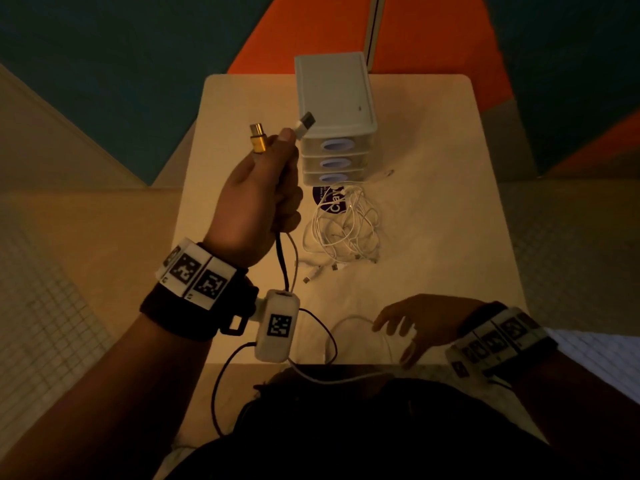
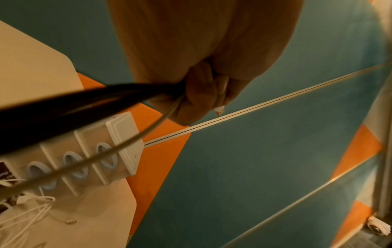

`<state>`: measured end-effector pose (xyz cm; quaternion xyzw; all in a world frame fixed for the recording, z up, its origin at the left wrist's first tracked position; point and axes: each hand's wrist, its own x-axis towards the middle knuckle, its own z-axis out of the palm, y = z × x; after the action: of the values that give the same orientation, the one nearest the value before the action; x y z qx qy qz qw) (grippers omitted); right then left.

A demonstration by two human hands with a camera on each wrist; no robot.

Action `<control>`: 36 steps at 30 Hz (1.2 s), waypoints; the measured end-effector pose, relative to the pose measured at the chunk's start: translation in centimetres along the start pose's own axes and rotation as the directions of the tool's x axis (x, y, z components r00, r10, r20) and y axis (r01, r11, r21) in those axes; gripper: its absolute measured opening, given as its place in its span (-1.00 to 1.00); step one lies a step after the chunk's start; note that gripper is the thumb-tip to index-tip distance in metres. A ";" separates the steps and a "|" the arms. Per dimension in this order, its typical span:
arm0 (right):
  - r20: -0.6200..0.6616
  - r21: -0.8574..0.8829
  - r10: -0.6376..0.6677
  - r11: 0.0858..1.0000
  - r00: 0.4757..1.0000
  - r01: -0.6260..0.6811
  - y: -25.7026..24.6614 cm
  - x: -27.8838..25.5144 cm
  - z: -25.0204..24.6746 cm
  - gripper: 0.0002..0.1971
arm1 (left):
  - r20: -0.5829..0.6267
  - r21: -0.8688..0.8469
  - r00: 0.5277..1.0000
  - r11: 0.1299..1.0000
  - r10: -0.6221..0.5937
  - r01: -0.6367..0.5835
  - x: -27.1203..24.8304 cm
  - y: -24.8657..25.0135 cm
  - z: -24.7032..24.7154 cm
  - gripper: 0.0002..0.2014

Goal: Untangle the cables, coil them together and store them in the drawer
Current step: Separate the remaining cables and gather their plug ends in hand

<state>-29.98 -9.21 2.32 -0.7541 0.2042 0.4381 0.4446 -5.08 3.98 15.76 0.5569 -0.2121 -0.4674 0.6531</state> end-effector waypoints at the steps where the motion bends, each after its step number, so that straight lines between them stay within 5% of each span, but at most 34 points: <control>1: -0.012 -0.023 -0.002 1.000 1.000 0.002 -0.5 0.6 0.1 -0.39 | 0.003 -0.004 1.000 1.000 0.000 0.000 -0.1 -0.1 0.0 -0.66; 4: 0.007 -0.120 -0.014 0.993 1.000 0.015 -1.4 2.6 1.9 -0.81 | -0.004 0.000 1.000 1.000 0.007 -0.007 -0.4 0.0 -0.3 -0.66; 9: 0.172 -0.276 0.190 0.951 0.967 -0.138 3.1 5.1 6.7 -0.71 | -0.083 -0.026 0.996 0.999 0.036 -0.039 -0.5 0.7 -1.8 -0.66; 13: 0.140 -0.223 0.344 0.924 0.928 -0.309 8.0 4.0 7.0 -0.70 | -0.141 -0.045 0.990 0.998 0.028 -0.035 -0.5 0.8 -3.1 -0.66; 18: 0.083 -0.200 0.243 0.954 0.966 -0.223 8.4 3.4 6.9 -0.47 | -0.141 -0.047 0.990 0.999 0.009 -0.016 -0.5 0.4 -3.0 -0.66; 21: 0.052 -0.188 0.164 0.970 0.985 -0.151 7.0 3.4 6.8 -0.63 | -0.113 -0.034 0.994 0.999 0.004 -0.008 -0.5 0.1 -2.2 -0.65; 26: 0.003 -0.072 0.014 0.997 1.000 -0.014 3.8 1.4 3.4 0.07 | -0.046 0.037 0.999 0.999 -0.006 0.008 -0.4 -0.6 -0.9 -0.66; 28: -0.181 -0.035 -0.094 0.995 0.979 0.089 1.3 -0.3 1.1 -0.06 | -0.021 0.091 1.000 0.996 -0.003 0.005 -0.6 -1.1 -0.3 -0.66; 31: -0.427 0.028 -0.241 0.960 0.872 0.279 -1.6 -1.6 -1.6 -0.58 | 0.022 0.149 1.000 0.989 -0.018 0.014 -0.8 -1.9 0.8 -0.64; 33: -0.384 0.041 -0.292 0.942 0.876 0.332 -3.3 -1.7 -2.4 -0.61 | 0.041 0.175 0.999 0.984 -0.018 0.011 -0.8 -2.1 1.5 -0.64; 36: -0.206 -0.016 -0.252 0.967 0.945 0.255 -5.6 -1.1 -2.3 -0.37 | 0.049 0.217 0.999 0.976 0.020 -0.030 -0.6 -2.1 2.0 -0.63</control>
<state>-25.59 -8.38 6.49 -0.8130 0.1531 0.2955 0.4777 -7.74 3.53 14.58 0.6113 -0.2839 -0.4459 0.5890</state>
